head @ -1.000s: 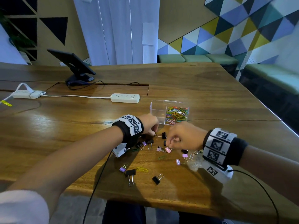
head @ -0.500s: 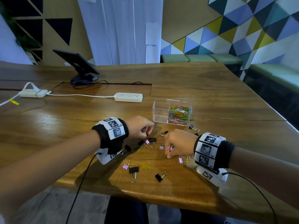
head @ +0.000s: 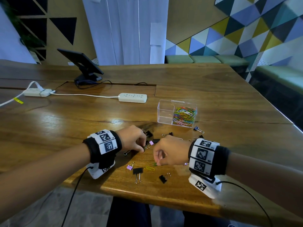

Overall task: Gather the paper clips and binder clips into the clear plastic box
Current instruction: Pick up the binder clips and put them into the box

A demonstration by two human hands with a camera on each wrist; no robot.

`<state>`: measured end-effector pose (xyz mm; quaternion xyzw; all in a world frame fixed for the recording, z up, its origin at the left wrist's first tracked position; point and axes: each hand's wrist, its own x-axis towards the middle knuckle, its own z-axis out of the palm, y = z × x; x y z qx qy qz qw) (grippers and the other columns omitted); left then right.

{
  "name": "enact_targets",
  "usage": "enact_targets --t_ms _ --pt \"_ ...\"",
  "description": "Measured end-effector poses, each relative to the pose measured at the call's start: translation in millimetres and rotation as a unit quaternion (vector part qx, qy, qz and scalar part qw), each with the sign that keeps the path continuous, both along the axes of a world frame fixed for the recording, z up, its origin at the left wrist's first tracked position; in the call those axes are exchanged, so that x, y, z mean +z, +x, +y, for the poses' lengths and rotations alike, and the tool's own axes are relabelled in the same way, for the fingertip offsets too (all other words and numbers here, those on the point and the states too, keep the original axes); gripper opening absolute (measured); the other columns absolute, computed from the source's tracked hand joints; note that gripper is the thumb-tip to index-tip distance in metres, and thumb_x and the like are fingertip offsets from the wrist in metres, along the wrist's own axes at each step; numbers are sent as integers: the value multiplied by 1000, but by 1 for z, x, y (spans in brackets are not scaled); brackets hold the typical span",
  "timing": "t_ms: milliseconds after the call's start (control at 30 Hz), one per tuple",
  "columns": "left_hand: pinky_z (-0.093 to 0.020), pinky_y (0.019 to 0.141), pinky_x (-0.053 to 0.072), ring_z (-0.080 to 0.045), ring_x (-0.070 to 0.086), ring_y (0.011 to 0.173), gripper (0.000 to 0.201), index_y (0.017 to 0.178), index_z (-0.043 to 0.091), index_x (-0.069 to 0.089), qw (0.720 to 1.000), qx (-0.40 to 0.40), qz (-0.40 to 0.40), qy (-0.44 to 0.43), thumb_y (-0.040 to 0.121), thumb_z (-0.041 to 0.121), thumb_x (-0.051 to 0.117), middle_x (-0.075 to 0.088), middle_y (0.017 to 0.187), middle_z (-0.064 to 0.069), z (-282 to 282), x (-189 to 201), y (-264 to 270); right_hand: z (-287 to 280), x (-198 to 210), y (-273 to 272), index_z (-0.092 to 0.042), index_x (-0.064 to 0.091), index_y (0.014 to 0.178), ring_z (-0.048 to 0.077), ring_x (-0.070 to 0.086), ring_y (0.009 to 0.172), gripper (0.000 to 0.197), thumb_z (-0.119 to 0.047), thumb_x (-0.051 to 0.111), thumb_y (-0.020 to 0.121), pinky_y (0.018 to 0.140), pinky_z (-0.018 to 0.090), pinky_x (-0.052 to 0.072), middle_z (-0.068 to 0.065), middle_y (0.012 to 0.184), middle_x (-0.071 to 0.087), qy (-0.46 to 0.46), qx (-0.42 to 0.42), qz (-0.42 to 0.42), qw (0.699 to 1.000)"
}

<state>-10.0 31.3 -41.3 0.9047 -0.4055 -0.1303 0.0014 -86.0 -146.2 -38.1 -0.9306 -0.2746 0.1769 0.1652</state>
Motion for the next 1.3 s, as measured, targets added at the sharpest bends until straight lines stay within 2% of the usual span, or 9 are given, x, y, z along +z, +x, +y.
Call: enact_targets --t_ms 200,300,433,667,800,933,1067,1167,1300 --pt "-15 71 36 -9 60 88 17 99 16 66 999 12 14 -40 84 25 66 69 99 1 -2 -1 0 18 -4 0 -16 67 101 3 61 75 20 -20 68 82 79 22 47 -1 87 74 12 18 23 1000" --pt "-16 67 42 -9 61 82 21 102 14 61 998 21 21 -58 83 21 68 70 94 -1 -3 0 0 23 -8 -1 -15 66 104 4 59 70 23 -21 68 82 79 23 47 1 86 73 12 15 40 999" --pt "-11 61 40 -6 57 74 23 101 13 60 996 40 35 -66 81 17 69 70 89 -1 -5 -2 2 29 -11 -3 -15 67 102 8 58 72 21 -22 67 82 79 27 50 0 87 71 10 -3 31 999" --pt "-2 58 39 -5 57 74 19 98 11 67 992 69 51 -92 80 15 70 71 89 -3 -5 -4 5 29 -14 -7 -14 68 95 13 61 88 14 -16 64 82 83 28 51 2 96 67 0 7 12 1000" --pt "1 57 38 -4 59 78 14 93 13 70 990 78 57 -102 79 16 71 71 92 -2 -6 -3 6 25 -14 -9 -14 67 92 10 61 80 11 -13 64 81 76 24 50 1 91 69 -6 3 6 1000" --pt "1 57 38 -4 56 73 9 88 13 69 991 69 43 -104 79 14 70 70 87 1 -8 -5 5 8 -4 -2 -14 66 93 7 61 75 11 -12 62 83 78 24 53 -2 88 68 -27 -15 -7 999" --pt "-5 55 36 -1 50 63 9 75 17 62 994 57 30 -87 78 12 69 54 67 14 -10 -6 5 -26 25 27 -15 66 90 -1 59 70 9 -9 63 84 64 10 46 -9 81 63 12 -123 -75 989" --pt "-9 57 38 0 48 61 14 71 17 59 994 53 50 -83 76 11 70 51 64 15 -12 -4 6 -58 49 53 -19 63 83 -5 54 64 11 -9 63 83 55 9 41 -15 74 58 41 -219 -159 962" --pt "-9 57 38 -3 49 63 15 69 16 58 995 34 47 -82 75 8 70 52 66 12 -18 -2 9 -98 59 75 -20 62 73 -6 55 65 16 -8 64 83 62 12 45 -9 75 64 78 -321 -202 922"
